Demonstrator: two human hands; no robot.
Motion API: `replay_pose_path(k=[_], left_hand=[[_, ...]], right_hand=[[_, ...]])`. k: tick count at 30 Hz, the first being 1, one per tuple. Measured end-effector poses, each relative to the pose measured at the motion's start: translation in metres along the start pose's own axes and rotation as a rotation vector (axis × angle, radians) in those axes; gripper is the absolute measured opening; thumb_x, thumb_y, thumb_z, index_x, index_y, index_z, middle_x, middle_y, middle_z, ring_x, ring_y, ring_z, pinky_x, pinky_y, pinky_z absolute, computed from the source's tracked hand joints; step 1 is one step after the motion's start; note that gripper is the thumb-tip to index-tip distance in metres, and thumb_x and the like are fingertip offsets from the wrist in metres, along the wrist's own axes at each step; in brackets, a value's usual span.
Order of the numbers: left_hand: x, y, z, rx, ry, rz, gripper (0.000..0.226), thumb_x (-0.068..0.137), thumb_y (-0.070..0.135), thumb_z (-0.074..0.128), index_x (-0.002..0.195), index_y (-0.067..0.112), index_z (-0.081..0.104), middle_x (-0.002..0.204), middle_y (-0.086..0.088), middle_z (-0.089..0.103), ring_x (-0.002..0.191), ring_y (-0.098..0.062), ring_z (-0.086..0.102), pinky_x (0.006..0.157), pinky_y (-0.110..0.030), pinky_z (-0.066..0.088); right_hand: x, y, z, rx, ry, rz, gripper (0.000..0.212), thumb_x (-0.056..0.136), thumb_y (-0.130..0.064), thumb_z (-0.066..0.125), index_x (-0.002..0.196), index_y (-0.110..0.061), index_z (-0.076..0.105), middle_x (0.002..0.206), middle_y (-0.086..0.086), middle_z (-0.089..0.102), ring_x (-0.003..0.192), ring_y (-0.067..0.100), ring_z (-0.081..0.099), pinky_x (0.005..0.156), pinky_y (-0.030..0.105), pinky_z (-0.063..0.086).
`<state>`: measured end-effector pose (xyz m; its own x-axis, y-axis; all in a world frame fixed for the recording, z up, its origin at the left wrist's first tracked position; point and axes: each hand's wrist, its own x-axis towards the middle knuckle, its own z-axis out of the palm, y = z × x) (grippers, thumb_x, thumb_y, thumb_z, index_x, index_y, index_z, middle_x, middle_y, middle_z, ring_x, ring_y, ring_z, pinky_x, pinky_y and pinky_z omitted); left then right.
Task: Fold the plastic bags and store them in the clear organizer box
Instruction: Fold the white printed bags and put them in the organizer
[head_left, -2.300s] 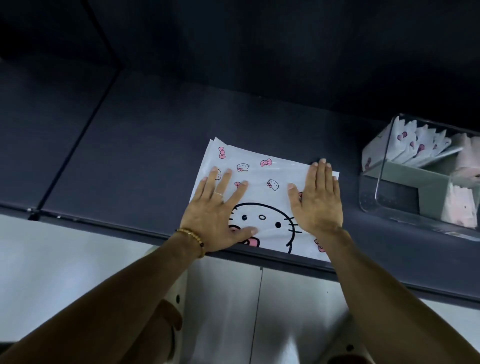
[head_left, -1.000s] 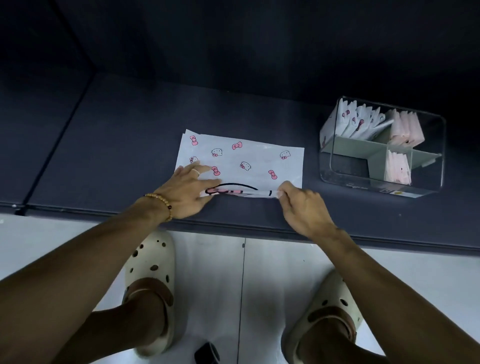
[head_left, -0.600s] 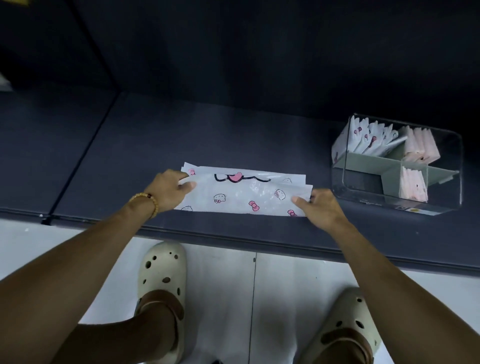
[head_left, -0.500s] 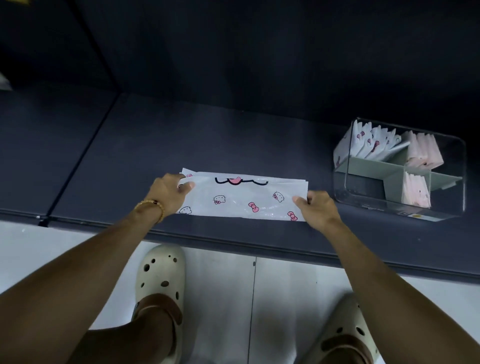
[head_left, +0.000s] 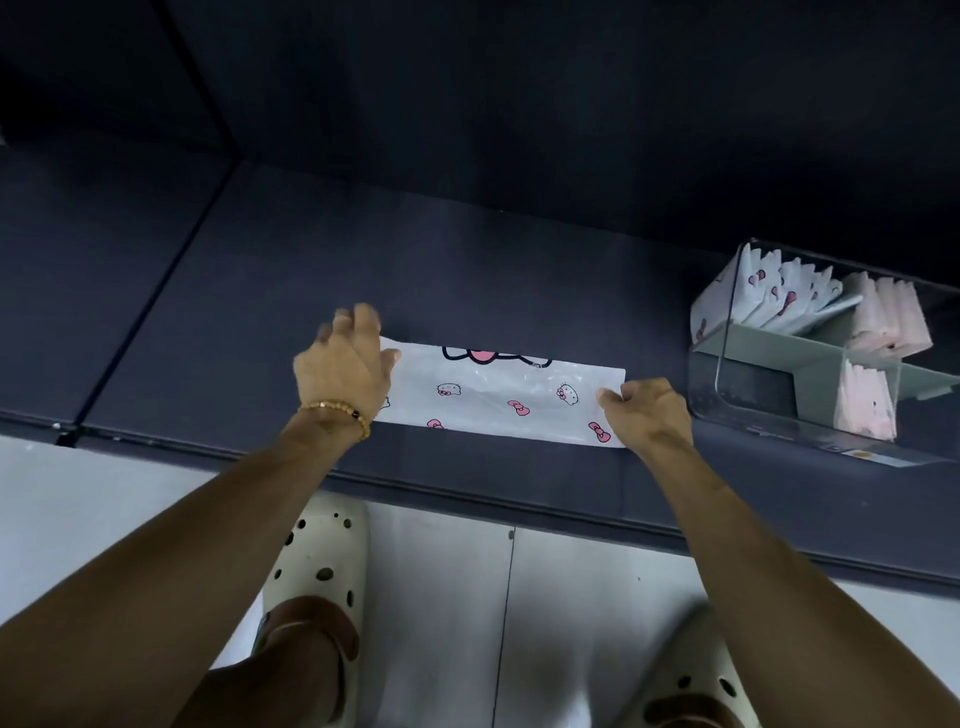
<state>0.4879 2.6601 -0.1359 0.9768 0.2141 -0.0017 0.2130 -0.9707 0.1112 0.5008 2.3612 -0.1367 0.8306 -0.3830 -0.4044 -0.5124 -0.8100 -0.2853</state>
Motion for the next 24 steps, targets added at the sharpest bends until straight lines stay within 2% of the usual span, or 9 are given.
replay_pose_path(k=[2, 5, 8, 10, 11, 13, 15, 20, 24], left_hand=[[-0.002, 0.002, 0.003, 0.049, 0.12, 0.326, 0.027, 0.081, 0.003, 0.052, 0.106, 0.008, 0.06, 0.105, -0.017, 0.06, 0.097, -0.038, 0.057, 0.072, -0.045, 0.049], [-0.003, -0.008, 0.014, 0.015, 0.16, 0.71, 0.044, 0.075, -0.008, 0.039, 0.11, -0.006, 0.064, 0.119, -0.023, 0.062, 0.11, -0.039, 0.06, 0.093, -0.055, 0.048], [-0.005, -0.029, 0.023, 0.03, -0.091, 0.731, 0.056, 0.09, 0.016, 0.029, 0.143, -0.002, 0.031, 0.151, -0.016, 0.029, 0.141, -0.029, 0.028, 0.116, -0.041, 0.022], [-0.002, -0.039, 0.028, 0.075, -0.225, 0.726, 0.066, 0.091, 0.04, 0.003, 0.149, 0.01, -0.003, 0.158, -0.005, -0.002, 0.146, -0.016, -0.006, 0.119, -0.031, -0.001], [0.0, -0.041, 0.03, 0.089, -0.247, 0.727, 0.066, 0.09, 0.044, -0.002, 0.147, 0.013, -0.012, 0.158, -0.003, -0.01, 0.144, -0.013, -0.014, 0.118, -0.03, -0.007], [0.003, -0.042, 0.032, 0.115, -0.23, 0.767, 0.067, 0.092, 0.044, 0.008, 0.147, 0.014, -0.013, 0.158, -0.004, -0.013, 0.144, -0.013, -0.017, 0.118, -0.031, -0.007], [0.003, -0.044, 0.032, 0.126, -0.21, 0.806, 0.072, 0.092, 0.042, 0.023, 0.149, 0.012, -0.009, 0.157, -0.007, -0.012, 0.145, -0.014, -0.015, 0.119, -0.032, -0.004], [0.005, -0.05, 0.029, 0.08, -0.203, 0.8, 0.072, 0.094, 0.047, 0.016, 0.15, 0.008, -0.005, 0.159, -0.011, -0.001, 0.146, -0.018, -0.006, 0.12, -0.036, 0.005], [0.005, -0.052, 0.029, 0.079, -0.201, 0.788, 0.073, 0.094, 0.051, 0.015, 0.151, 0.008, -0.001, 0.159, -0.01, 0.001, 0.146, -0.018, -0.003, 0.119, -0.037, 0.006]], right_hand=[[-0.004, 0.0, 0.001, 0.031, 0.012, 0.03, 0.03, 0.086, -0.038, 0.055, 0.074, -0.012, 0.062, 0.078, 0.006, 0.062, 0.075, 0.027, 0.057, 0.062, 0.026, 0.04], [-0.018, -0.005, -0.001, -0.019, 0.174, 0.02, 0.025, 0.083, -0.036, 0.06, 0.089, -0.012, 0.06, 0.091, 0.011, 0.063, 0.082, 0.031, 0.057, 0.067, 0.031, 0.043], [-0.038, -0.022, 0.011, -0.279, 0.454, -0.342, 0.027, 0.082, -0.016, 0.062, 0.109, -0.011, 0.058, 0.115, 0.013, 0.056, 0.107, 0.034, 0.05, 0.084, 0.04, 0.041], [-0.062, -0.057, 0.039, -0.127, 0.427, -0.737, 0.036, 0.087, -0.011, 0.059, 0.121, -0.002, 0.057, 0.134, 0.017, 0.05, 0.128, 0.034, 0.042, 0.106, 0.04, 0.035], [-0.075, -0.08, 0.056, 0.043, 0.299, -0.876, 0.041, 0.091, -0.013, 0.055, 0.127, 0.004, 0.051, 0.141, 0.02, 0.044, 0.135, 0.033, 0.035, 0.113, 0.039, 0.028], [-0.097, -0.126, 0.084, 0.301, -0.061, -0.896, 0.053, 0.099, -0.024, 0.04, 0.143, 0.003, 0.031, 0.156, 0.016, 0.023, 0.145, 0.024, 0.017, 0.118, 0.031, 0.016], [-0.098, -0.148, 0.101, 0.366, -0.21, -0.795, 0.059, 0.103, -0.033, 0.03, 0.151, -0.005, 0.013, 0.161, 0.006, 0.004, 0.147, 0.013, 0.006, 0.118, 0.026, 0.014], [-0.079, -0.126, 0.114, 0.034, 0.076, -0.994, 0.062, 0.102, -0.036, 0.027, 0.146, 0.009, 0.022, 0.156, 0.022, 0.013, 0.146, 0.028, 0.015, 0.119, 0.035, 0.018], [-0.073, -0.123, 0.118, -0.207, 0.096, -0.953, 0.069, 0.097, -0.044, 0.012, 0.15, 0.001, 0.016, 0.159, 0.015, 0.013, 0.148, 0.024, 0.007, 0.12, 0.036, 0.011]])
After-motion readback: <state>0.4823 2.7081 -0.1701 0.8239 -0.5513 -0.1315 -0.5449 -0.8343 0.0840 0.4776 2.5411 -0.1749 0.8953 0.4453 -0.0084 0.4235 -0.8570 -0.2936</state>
